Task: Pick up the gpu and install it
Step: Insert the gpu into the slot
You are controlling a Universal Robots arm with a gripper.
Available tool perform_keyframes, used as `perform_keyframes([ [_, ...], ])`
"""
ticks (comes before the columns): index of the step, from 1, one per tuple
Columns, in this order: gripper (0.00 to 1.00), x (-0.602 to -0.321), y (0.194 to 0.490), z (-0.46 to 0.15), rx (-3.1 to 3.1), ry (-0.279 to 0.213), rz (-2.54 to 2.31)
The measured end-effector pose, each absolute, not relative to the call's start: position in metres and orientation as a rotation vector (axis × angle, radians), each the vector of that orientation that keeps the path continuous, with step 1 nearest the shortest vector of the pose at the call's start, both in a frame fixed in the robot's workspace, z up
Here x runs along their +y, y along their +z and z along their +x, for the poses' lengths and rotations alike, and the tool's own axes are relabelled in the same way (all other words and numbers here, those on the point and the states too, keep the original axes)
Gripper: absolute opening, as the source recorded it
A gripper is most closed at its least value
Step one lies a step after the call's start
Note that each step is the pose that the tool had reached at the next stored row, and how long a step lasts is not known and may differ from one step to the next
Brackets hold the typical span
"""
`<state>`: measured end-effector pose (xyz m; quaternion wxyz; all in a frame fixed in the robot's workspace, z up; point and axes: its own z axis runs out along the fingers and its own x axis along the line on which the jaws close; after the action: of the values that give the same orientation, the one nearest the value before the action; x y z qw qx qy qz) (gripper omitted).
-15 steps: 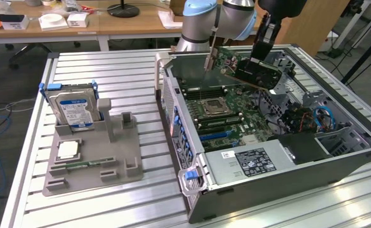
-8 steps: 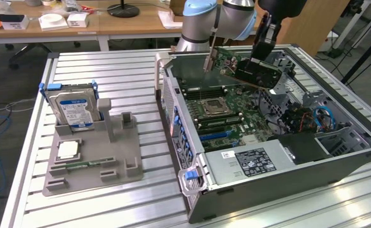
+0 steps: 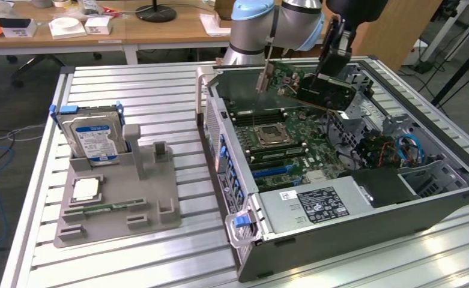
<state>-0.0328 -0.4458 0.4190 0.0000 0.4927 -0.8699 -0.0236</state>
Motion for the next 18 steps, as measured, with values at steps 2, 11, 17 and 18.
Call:
perform_keyframes([
  [2,0.26,-0.4458,0.4190,-0.0328,-2.717,-0.074,1.574],
  [11,0.26,-0.4458,0.4190,-0.0328,-2.637,-0.074,1.701],
  [17,0.26,-0.4458,0.4189,-0.0328,-2.574,-0.074,1.792],
  [18,0.26,-0.4458,0.4189,-0.0328,-2.563,-0.074,1.806],
])
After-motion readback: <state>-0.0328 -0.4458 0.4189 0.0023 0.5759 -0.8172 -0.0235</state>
